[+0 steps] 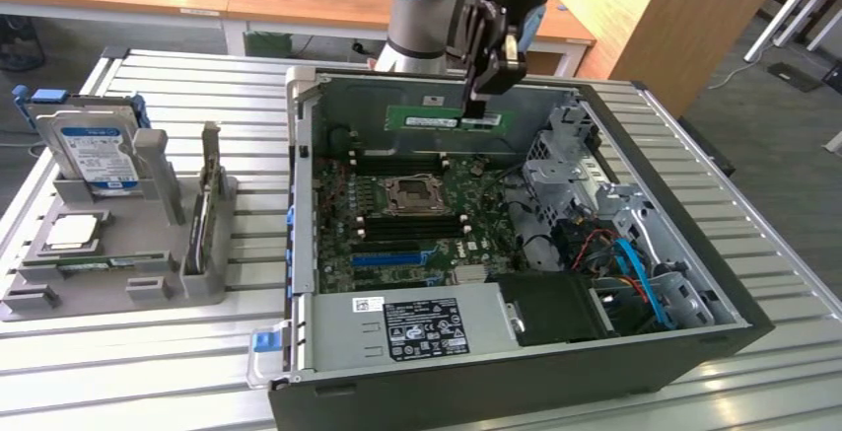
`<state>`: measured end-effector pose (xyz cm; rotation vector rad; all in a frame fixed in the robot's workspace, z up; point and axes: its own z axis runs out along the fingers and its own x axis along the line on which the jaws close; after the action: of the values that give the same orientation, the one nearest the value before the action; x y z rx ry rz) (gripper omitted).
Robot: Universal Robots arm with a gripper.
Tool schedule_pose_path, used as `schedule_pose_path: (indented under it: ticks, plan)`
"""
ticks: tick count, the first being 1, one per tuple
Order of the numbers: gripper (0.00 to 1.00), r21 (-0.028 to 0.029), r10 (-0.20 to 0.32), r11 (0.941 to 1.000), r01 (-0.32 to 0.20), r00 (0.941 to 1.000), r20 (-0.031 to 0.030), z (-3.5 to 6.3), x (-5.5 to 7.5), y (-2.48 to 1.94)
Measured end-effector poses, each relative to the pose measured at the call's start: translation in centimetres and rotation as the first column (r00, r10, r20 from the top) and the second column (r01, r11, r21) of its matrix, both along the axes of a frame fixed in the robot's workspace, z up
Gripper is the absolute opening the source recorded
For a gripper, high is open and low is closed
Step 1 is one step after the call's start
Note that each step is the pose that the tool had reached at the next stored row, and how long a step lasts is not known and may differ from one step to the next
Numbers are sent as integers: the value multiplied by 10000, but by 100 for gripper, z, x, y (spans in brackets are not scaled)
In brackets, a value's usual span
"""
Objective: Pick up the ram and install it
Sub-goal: 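Pick up the ram and move it above insertion slot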
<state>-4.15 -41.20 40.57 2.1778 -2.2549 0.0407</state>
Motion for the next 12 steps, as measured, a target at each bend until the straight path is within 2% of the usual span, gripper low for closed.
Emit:
schedule_pose_path:
  ticks: [8, 12]
  plan:
    - [12, 25, 1, 10000, -1, 10000, 3, -102, -1, -2]
    - [12, 25, 0, 10000, 0, 10000, 2, -107, -1, -2]
